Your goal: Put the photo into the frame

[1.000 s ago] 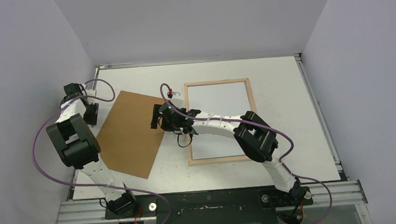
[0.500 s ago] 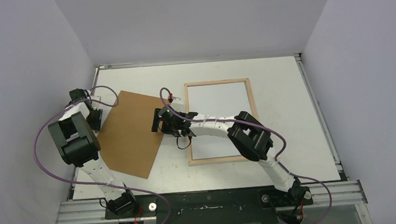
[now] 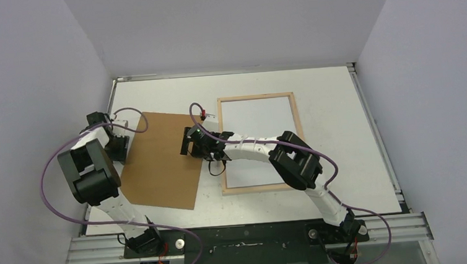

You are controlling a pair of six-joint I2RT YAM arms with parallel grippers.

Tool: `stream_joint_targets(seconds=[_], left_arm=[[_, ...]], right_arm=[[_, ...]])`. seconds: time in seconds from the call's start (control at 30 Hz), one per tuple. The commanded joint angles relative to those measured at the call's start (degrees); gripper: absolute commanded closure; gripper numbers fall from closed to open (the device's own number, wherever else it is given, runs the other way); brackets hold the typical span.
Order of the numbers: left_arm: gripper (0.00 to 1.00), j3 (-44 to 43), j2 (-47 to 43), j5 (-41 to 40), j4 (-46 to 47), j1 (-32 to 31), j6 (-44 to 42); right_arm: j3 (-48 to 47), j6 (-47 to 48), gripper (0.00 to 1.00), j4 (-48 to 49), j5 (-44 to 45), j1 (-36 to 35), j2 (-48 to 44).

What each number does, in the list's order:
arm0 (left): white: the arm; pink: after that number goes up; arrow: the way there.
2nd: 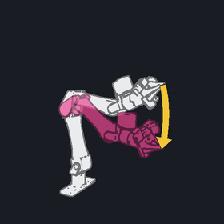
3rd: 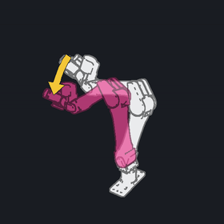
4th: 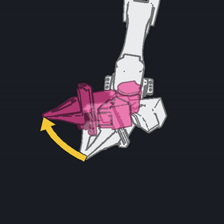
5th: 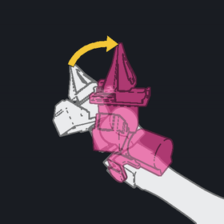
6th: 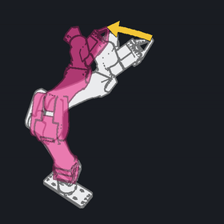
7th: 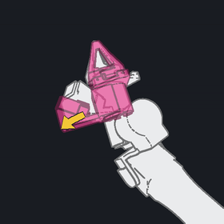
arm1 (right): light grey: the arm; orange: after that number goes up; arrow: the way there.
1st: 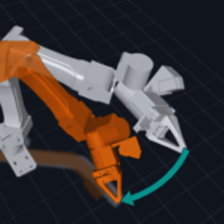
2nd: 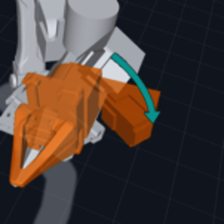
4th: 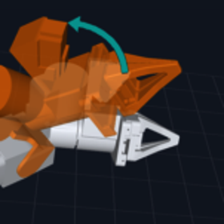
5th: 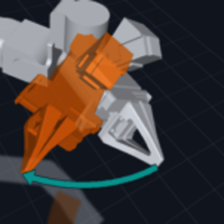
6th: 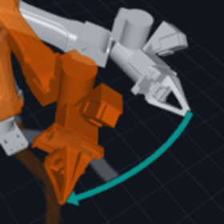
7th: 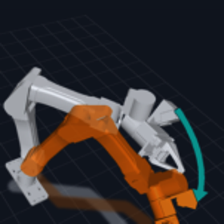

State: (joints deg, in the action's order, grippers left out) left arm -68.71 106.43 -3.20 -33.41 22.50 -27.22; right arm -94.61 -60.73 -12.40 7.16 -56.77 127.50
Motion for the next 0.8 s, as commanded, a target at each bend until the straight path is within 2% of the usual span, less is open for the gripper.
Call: stream_joint_targets(seconds=[0.0,0.2,0.33,0.47,0.63,0.77], left_arm=[[0.56,4.0,-3.0,6.1,-6.5,-0.8,0.7],[0.57,4.7,-2.8,5.9,-6.2,-0.9,0.9],[0.58,4.9,-2.3,6.4,-5.4,-1.4,1.7],[0.59,4.2,-2.0,6.6,-4.5,-3.7,4.0],[0.60,1.7,-1.1,5.8,-4.9,-9.5,7.9],[0.60,1.9,-0.3,5.6,-4.7,-11.3,8.9]], right_arm=[[0.0,-0.8,0.06,-2.5,1.8,-0.5,-1.6],[1.9,-1.6,0.07,-3.0,1.5,-0.5,-3.2],[3.6,-2.3,0.07,2.1,-2.2,-0.2,-4.1],[2.7,-2.2,0.07,5.3,-5.5,0.3,-5.2],[5.0,-3.4,0.07,9.7,-6.5,0.8,-9.0],[6.5,-3.4,0.07,11.2,-6.7,1.2,-11.5]])
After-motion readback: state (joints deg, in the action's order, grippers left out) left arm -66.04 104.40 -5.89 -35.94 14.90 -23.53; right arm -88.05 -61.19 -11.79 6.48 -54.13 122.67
